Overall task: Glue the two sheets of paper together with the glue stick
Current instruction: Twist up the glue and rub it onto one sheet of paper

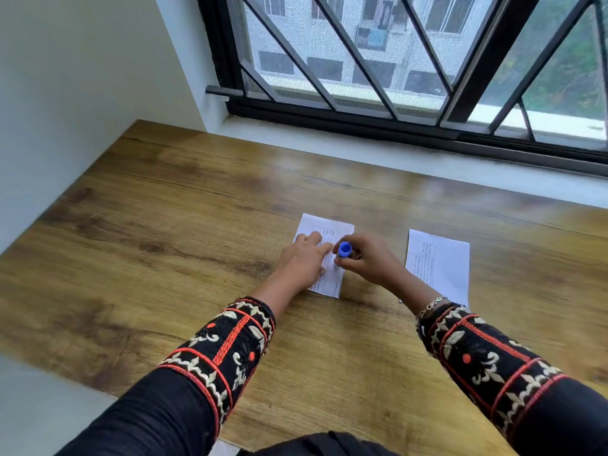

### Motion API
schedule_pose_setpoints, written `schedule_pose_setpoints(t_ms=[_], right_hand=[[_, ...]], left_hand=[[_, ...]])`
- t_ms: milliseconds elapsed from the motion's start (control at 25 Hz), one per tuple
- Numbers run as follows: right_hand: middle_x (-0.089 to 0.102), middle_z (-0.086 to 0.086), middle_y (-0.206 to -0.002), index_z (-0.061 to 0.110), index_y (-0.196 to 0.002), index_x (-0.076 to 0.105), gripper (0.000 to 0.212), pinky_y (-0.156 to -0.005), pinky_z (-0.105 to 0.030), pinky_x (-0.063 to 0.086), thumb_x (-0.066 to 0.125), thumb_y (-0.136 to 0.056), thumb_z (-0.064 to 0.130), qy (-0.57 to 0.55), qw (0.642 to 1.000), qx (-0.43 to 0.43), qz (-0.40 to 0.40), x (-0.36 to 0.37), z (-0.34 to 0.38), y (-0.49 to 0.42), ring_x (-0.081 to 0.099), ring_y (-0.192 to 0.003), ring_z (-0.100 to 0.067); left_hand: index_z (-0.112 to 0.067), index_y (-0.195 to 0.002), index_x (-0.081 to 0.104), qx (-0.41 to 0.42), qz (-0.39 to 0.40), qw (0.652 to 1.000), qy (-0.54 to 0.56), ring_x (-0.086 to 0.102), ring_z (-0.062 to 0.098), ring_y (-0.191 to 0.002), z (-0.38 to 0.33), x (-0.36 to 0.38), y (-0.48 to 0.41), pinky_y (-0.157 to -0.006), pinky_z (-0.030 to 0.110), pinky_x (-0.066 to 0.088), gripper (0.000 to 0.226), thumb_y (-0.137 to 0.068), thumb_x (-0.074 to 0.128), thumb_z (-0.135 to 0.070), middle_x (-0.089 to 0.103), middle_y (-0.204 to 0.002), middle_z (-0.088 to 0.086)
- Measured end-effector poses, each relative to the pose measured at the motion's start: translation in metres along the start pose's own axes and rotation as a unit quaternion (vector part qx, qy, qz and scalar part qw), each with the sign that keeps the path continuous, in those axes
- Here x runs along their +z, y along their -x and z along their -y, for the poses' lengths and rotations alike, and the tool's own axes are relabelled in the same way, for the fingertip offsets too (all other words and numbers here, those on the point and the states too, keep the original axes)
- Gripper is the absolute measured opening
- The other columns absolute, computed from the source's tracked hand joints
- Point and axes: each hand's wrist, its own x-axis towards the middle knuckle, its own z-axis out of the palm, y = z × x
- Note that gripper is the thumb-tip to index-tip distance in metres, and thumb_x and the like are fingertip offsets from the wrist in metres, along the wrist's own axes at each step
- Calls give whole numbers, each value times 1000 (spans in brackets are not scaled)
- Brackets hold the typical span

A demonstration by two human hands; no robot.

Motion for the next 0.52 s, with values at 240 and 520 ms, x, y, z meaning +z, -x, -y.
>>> schedule_pose_setpoints(t_ms=[240,520], right_hand=[[64,-24,-84,-2,-87,64,19,-71,-44,45,65,-78,14,-14,1000,-15,19,11,7,20,56,-75,-33],[65,-15,-86,8,-90,65,17,-73,-42,47,65,-78,19,-14,999,-20,28,18,8,37,57,-77,-26]], left_hand=[[-26,-135,37,-2,-1,1000,13,37,25,-124,0,-1,1,-91,39,43,52,-87,58,-26,35,-141,4],[-26,-135,37,-1,7,1000,3,38,26,-123,0,-4,2,-89,39,43,52,-88,58,-25,35,-140,4]])
